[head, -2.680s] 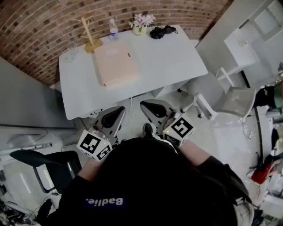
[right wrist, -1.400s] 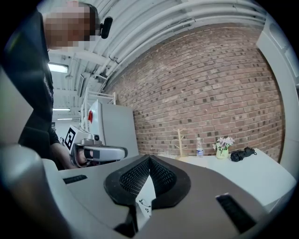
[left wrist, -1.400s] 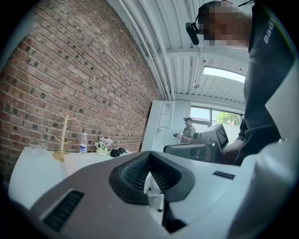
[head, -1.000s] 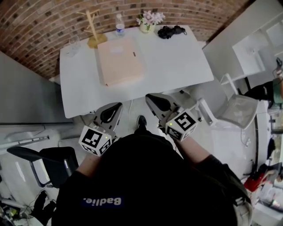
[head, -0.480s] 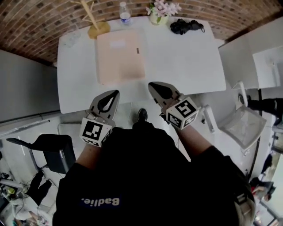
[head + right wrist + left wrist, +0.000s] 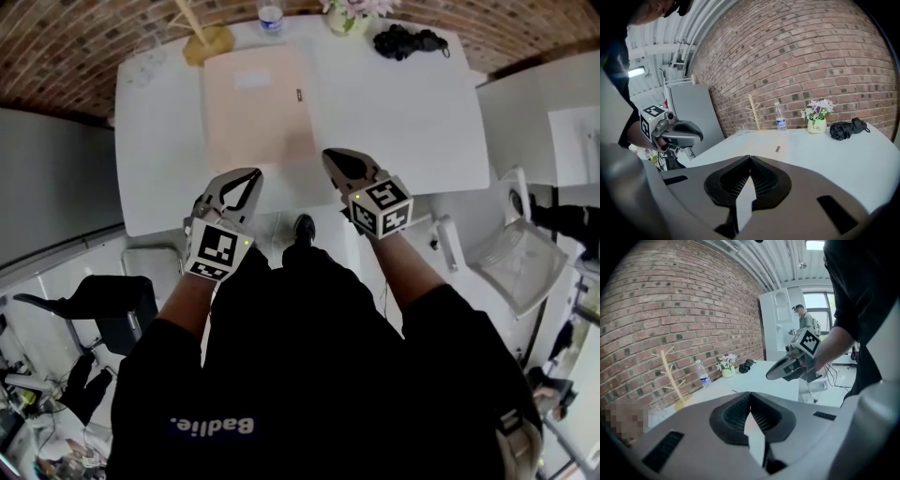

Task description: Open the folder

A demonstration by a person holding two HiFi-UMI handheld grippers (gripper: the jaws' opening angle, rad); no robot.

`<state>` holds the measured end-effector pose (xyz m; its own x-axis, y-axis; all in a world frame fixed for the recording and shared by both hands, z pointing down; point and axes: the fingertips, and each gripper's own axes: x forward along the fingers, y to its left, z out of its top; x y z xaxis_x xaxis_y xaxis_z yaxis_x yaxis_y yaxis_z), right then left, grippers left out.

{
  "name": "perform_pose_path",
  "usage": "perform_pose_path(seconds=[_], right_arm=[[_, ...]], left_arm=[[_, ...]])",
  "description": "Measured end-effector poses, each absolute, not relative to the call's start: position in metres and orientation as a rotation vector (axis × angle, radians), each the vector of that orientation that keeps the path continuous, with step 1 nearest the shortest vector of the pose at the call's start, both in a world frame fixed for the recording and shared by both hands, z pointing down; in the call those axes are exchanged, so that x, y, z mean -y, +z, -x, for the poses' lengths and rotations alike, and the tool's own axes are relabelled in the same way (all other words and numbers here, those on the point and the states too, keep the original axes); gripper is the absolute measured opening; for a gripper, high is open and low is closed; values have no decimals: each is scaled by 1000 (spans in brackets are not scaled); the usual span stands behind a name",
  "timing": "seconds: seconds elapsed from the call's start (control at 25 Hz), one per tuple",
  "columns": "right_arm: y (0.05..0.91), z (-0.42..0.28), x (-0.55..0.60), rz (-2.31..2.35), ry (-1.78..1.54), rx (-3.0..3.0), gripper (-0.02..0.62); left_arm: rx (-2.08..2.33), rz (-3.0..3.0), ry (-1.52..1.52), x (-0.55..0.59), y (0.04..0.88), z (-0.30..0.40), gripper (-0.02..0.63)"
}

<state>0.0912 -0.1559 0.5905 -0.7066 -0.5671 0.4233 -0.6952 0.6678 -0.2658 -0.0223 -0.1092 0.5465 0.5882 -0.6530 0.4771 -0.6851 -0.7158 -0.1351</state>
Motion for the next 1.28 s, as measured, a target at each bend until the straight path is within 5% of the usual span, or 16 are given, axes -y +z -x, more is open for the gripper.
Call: perform_pose_path(seconds=[0.64,1.28], right_arm=[[680,-77,174,-1058,773,2410,29],[702,-85,177,-1101,908,2382,29]], left_arm=[[901,-2780,1174,125,634,13,8],[782,-2828,1637,137,685,9,165]])
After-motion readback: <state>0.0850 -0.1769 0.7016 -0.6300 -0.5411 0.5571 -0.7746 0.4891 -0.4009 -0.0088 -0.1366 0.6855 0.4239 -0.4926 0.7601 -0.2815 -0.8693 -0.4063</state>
